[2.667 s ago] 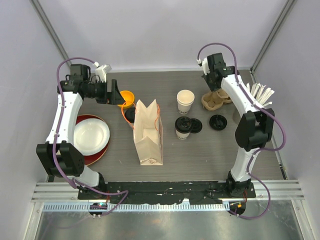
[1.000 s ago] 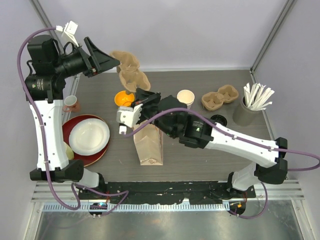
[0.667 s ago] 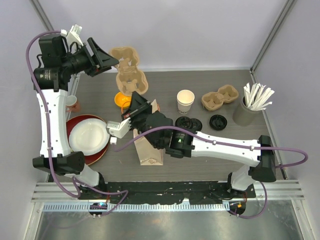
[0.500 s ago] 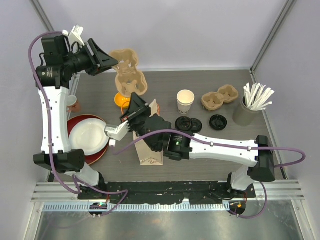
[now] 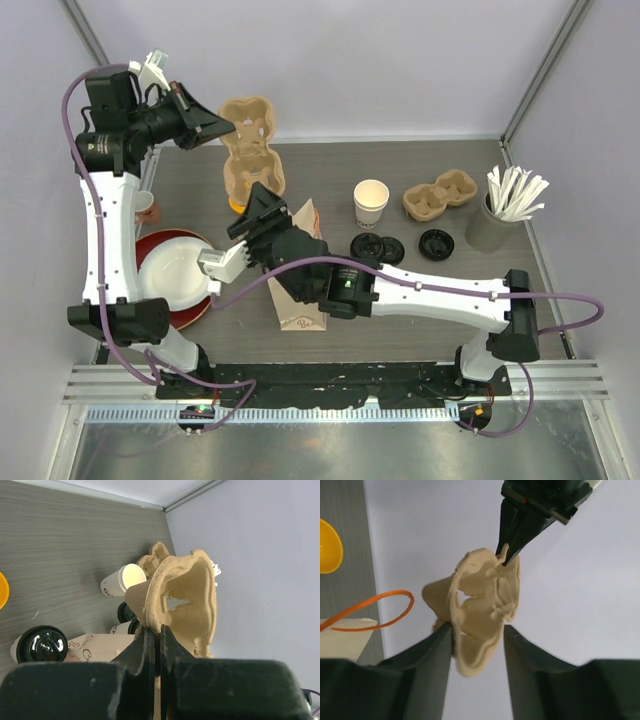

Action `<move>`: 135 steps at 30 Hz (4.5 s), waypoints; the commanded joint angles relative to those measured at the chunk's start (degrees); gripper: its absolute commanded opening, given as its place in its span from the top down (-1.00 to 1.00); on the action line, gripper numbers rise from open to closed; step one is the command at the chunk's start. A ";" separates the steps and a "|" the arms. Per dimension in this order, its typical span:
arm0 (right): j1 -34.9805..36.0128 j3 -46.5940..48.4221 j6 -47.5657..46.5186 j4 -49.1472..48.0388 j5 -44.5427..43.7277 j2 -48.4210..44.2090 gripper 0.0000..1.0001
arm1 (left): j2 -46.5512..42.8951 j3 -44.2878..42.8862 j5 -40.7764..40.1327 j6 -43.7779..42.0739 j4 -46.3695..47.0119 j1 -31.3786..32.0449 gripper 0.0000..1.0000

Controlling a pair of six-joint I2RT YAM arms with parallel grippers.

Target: Pack the takeout coffee

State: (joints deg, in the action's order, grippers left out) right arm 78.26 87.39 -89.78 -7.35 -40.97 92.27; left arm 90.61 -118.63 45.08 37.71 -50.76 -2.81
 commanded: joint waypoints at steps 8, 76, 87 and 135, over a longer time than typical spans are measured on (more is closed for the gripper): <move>-6.97 32.30 38.95 42.16 40.34 -5.96 -0.61 | -3.77 -6.00 -6.93 -11.07 -4.08 1.75 1.00; -22.43 41.99 41.00 55.51 42.96 0.90 0.98 | -10.71 -10.04 -21.60 -25.83 -12.25 15.74 -0.85; -23.33 38.64 43.79 57.57 60.05 -0.25 0.98 | -11.60 15.77 -13.11 -31.82 -6.20 10.89 -0.24; -19.64 23.52 50.75 62.72 62.59 -2.00 0.99 | -9.22 29.16 -5.24 -42.66 -3.57 16.17 1.00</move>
State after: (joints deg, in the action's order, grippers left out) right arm 57.52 108.92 -38.11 52.84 21.50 90.45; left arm 82.02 -87.39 42.81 -10.55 -59.11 13.17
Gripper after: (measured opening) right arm 0.076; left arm 0.011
